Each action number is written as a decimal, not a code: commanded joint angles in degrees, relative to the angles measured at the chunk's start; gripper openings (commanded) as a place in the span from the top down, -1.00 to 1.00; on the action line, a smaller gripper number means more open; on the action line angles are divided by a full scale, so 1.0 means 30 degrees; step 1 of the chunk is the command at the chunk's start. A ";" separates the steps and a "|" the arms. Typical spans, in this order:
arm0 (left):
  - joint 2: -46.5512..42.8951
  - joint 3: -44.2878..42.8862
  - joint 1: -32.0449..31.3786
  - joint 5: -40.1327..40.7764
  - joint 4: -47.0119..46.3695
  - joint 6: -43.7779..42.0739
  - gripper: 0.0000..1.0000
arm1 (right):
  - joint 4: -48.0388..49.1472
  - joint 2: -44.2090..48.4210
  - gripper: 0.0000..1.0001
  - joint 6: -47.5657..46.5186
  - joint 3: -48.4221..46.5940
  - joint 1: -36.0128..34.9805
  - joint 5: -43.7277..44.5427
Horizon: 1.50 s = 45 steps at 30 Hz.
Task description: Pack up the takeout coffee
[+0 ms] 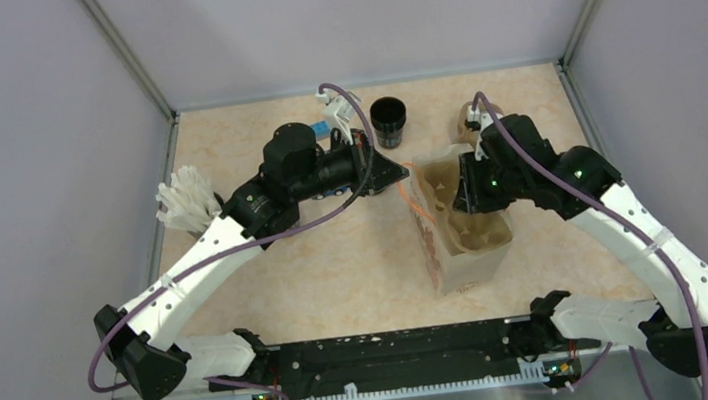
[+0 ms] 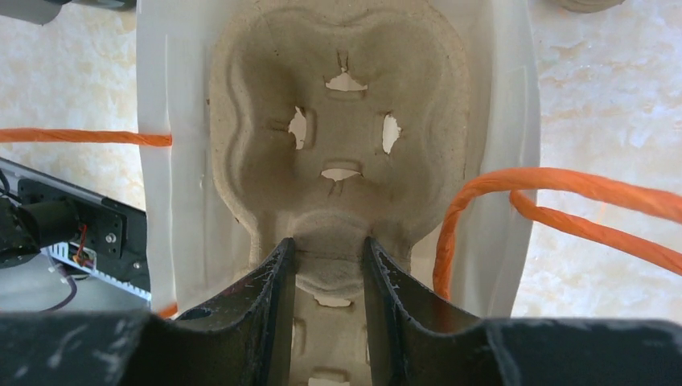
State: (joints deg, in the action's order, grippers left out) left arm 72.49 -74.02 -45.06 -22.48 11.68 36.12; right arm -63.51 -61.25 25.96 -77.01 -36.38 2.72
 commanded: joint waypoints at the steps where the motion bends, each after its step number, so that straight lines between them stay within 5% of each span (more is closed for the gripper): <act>1: -0.0487 0.0023 -0.0040 -0.0306 -0.0704 0.0187 1.00 | 0.0970 0.0009 0.49 -0.0192 0.0220 -0.0208 -0.0243; 27: -0.0585 0.0455 -0.0044 -0.0916 -0.0746 0.0333 1.00 | 0.3232 -0.0630 0.47 0.3719 0.0060 -0.0205 0.2031; 45: -0.0246 0.0170 -0.0041 -0.0913 -0.0933 0.0399 1.00 | 0.4565 -0.0905 0.45 -0.0257 0.3068 -0.0426 0.2057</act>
State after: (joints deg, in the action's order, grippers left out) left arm 72.49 -72.90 -45.06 -24.21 11.55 37.19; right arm -53.89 -63.57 27.55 -69.80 -36.73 7.97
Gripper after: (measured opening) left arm 0.010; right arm 0.316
